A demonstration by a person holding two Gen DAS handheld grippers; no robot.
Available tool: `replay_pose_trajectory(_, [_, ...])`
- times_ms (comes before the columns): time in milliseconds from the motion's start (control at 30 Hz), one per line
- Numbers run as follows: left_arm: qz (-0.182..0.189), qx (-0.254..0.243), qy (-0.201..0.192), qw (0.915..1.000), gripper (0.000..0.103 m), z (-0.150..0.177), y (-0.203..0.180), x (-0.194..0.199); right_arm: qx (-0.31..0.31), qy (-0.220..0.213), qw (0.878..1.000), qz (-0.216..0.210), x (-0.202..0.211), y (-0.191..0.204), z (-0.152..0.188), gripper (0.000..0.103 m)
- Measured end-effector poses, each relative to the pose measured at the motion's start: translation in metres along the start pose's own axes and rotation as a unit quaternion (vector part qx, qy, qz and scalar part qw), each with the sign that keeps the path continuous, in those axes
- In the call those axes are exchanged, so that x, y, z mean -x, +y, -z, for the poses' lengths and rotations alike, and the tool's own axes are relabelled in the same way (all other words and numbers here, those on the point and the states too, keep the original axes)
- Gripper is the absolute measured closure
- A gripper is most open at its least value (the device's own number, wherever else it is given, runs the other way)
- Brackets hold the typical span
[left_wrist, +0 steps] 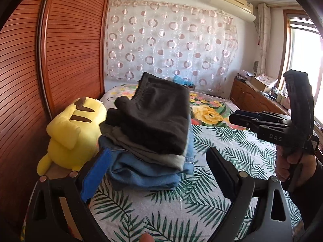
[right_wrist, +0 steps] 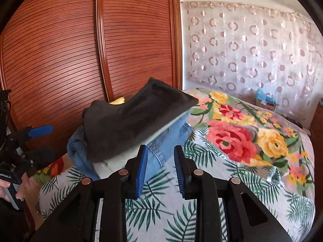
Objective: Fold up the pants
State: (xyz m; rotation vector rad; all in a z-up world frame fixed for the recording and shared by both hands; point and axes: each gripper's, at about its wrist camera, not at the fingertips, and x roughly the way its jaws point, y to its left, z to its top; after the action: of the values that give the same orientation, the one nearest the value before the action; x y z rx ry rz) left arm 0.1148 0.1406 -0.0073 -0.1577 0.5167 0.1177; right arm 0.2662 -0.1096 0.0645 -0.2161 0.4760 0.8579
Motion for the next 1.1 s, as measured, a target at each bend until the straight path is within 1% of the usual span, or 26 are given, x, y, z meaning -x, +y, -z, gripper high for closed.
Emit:
replay_pose_trajectory(33, [0.002,-0.004,0.000,1.0000,0.008,0.001,-0.003,0.001,-0.003,0.000,1.000,0.005,0.005,0.001,0.002,0.070])
replay_pose_trajectory(67, [0.004,-0.008,-0.001,1.0000,0.008,0.001,-0.007,0.003,-0.006,-0.001,1.000,0.011,0.009,0.003,0.003,0.063])
replay_pose_trajectory(100, [0.006,-0.012,-0.001,0.9999,0.008,0.002,-0.010,0.004,-0.010,-0.002,1.000,0.016,0.014,0.003,0.005,0.060])
replay_pose_trajectory(167, [0.012,-0.019,-0.001,0.9997,0.008,0.003,-0.017,0.005,-0.016,-0.004,1.000,0.024,0.025,0.008,0.010,0.057])
replay_pose_trajectory(233, [0.018,-0.024,-0.001,0.9995,0.008,0.004,-0.023,0.007,-0.022,-0.005,0.999,0.031,0.034,0.013,0.015,0.050])
replay_pose_trajectory(267, [0.020,-0.025,0.000,0.9995,0.008,0.005,-0.025,0.007,-0.026,-0.006,0.999,0.036,0.038,0.016,0.017,0.044])
replay_pose_trajectory(333, [0.025,-0.031,0.003,0.9992,0.008,0.006,-0.031,0.008,-0.031,-0.008,0.999,0.044,0.047,0.021,0.022,0.040])
replay_pose_trajectory(400, [0.028,-0.038,0.004,0.9989,0.008,0.008,-0.037,0.008,-0.036,-0.007,0.998,0.054,0.054,0.027,0.028,0.031])
replay_pose_trajectory(500, [0.033,-0.046,0.005,0.9984,0.008,0.009,-0.045,0.010,-0.042,-0.007,0.996,0.072,0.065,0.034,0.035,0.029])
replay_pose_trajectory(600, [0.033,-0.052,0.005,0.9981,0.008,0.010,-0.053,0.010,-0.056,-0.008,0.994,0.089,0.076,0.042,0.042,0.021])
replay_pose_trajectory(767, [0.042,-0.063,0.010,0.9971,0.008,0.013,-0.067,0.009,-0.078,-0.011,0.990,0.115,0.095,0.054,0.051,0.019])
replay_pose_trajectory(900, [0.053,-0.067,0.013,0.9963,0.008,0.018,-0.079,0.009,-0.089,-0.009,0.985,0.147,0.108,0.062,0.058,0.019])
replay_pose_trajectory(1100, [0.058,-0.080,0.025,0.9948,0.008,0.030,-0.098,0.010,-0.106,-0.010,0.981,0.163,0.127,0.079,0.067,0.019])
